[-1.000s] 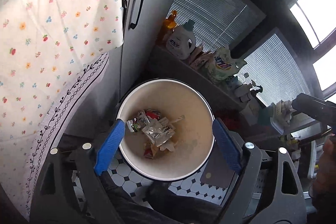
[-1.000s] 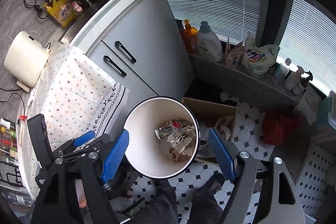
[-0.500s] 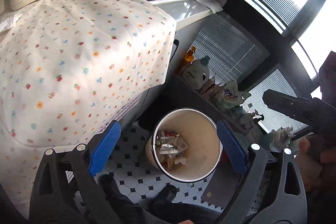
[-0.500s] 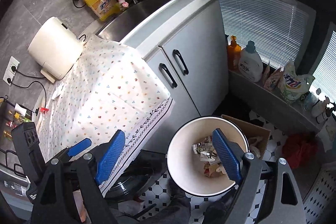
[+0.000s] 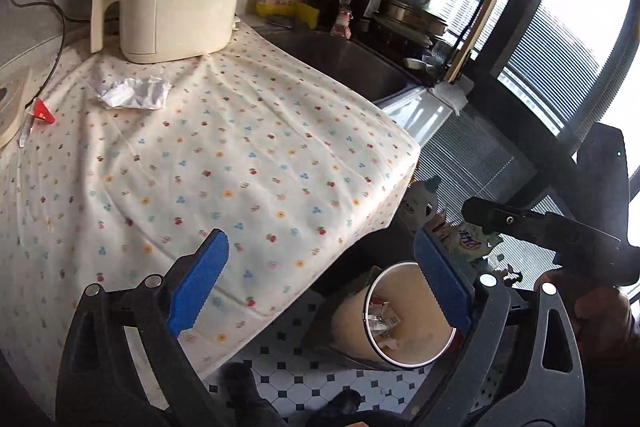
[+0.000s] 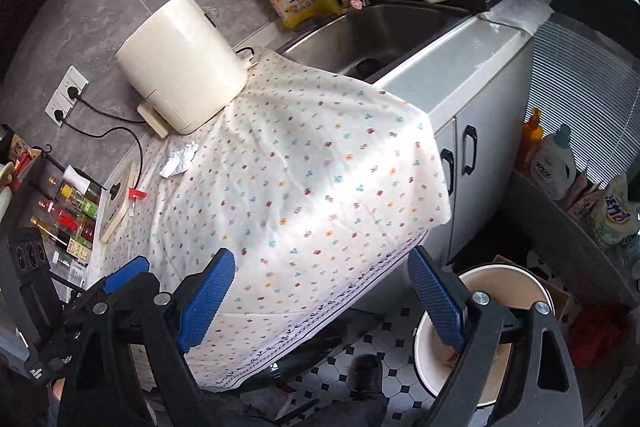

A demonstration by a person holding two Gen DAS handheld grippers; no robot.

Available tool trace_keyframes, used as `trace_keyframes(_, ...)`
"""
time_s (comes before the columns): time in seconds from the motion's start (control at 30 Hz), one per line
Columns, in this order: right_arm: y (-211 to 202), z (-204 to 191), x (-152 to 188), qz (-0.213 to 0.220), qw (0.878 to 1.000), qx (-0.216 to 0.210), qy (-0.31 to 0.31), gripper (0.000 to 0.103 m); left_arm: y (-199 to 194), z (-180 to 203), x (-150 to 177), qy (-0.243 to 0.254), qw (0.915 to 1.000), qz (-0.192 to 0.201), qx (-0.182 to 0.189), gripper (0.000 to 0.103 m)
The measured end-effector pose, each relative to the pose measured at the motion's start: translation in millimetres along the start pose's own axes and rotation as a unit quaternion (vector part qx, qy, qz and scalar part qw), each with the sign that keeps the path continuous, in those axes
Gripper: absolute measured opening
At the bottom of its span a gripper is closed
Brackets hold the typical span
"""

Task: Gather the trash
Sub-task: 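Move both grippers back to the last trash on the tablecloth, then grasp the red paper scrap with the left gripper while the right gripper grasps the white foil sheet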

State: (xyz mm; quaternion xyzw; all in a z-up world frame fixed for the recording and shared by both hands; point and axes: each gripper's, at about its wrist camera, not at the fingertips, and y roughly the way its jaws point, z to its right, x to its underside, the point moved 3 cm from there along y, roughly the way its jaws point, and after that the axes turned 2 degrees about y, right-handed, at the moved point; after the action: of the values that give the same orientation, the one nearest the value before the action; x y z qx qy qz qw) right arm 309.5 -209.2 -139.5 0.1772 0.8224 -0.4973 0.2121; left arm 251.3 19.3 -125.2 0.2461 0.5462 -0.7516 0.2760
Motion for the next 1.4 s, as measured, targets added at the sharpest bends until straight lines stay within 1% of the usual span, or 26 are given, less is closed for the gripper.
trace_keyframes(0.37,50.9,-105.0,-9.2,-0.008,0.998,-0.042,-0.052,0.088,-43.4,-104.1,-18.5,-0.041,0.9966,0.044,-0.057,0.093)
trace_keyframes(0.6,85.5,-159.2,-12.2,-0.007,0.996,-0.058,-0.070,0.088,-56.4,-161.1,-30.4,-0.044,0.9941,0.063,-0.077,0.093)
trace_keyframes(0.77,107.8,-190.4,-12.4,-0.011,0.994,-0.064,-0.087,0.088,-57.8,-197.3,-38.0,-0.057,0.9917,0.073,-0.089,0.093)
trace_keyframes(0.93,126.8,-215.3,-17.8,-0.011,0.993,-0.064,-0.098,0.088,-55.8,-224.9,-49.6,-0.066,0.9901,0.083,-0.092,0.093)
trace_keyframes(1.1,145.3,-232.5,-24.8,-0.007,0.993,-0.050,-0.106,0.087,-45.6,-244.1,-64.0,-0.067,0.9898,0.089,-0.089,0.093)
trace_keyframes(1.13,149.8,-234.4,-26.2,-0.008,0.993,-0.047,-0.106,0.086,-43.3,-247.0,-66.8,-0.066,0.9897,0.091,-0.089,0.092)
trace_keyframes(1.17,154.5,-236.0,-27.5,-0.010,0.993,-0.044,-0.106,0.084,-40.5,-250.2,-69.2,-0.065,0.9895,0.091,-0.090,0.091)
trace_keyframes(1.2,159.2,-236.9,-29.0,-0.012,0.994,-0.041,-0.105,0.080,-37.4,-253.3,-71.4,-0.066,0.9893,0.091,-0.093,0.085)
trace_keyframes(1.23,164.2,-237.3,-30.6,-0.015,0.994,-0.037,-0.105,0.078,-33.6,-257.3,-73.0,-0.068,0.9892,0.089,-0.095,0.083)
trace_keyframes(1.3,174.8,-237.9,-33.9,-0.021,0.994,-0.030,-0.103,0.075,-25.8,-266.8,-74.8,-0.076,0.9891,0.083,-0.095,0.074)
trace_keyframes(1.4,190.5,-239.9,-39.9,-0.029,0.994,-0.015,-0.105,0.067,-16.6,-281.3,-77.5,-0.086,0.9877,0.079,-0.105,0.066)
